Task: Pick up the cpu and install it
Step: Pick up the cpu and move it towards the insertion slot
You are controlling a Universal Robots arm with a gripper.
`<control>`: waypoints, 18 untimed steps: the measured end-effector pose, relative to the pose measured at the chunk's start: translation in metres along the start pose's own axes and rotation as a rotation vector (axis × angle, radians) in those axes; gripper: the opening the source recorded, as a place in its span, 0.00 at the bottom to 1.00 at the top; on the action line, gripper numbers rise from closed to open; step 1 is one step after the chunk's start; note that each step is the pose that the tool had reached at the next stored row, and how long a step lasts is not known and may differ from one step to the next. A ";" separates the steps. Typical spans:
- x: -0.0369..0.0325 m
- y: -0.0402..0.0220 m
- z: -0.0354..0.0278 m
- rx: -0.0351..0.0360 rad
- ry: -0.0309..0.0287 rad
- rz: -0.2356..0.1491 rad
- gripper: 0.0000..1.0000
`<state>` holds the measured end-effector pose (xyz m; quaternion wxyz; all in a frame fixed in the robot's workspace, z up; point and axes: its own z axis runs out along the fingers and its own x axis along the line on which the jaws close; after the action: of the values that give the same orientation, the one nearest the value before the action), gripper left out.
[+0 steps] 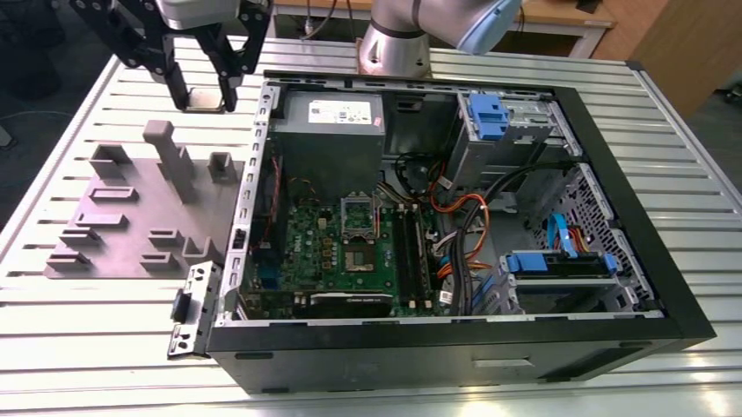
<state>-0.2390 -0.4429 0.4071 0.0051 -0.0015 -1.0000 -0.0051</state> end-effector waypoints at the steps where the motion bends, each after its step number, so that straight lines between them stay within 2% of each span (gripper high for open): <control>1: -0.0003 0.0000 0.0000 0.0000 0.0000 0.000 0.47; 18: -0.0049 0.0000 -0.0001 0.0001 0.0001 0.000 0.47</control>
<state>-0.2341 -0.4429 0.4071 0.0052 -0.0014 -1.0000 -0.0050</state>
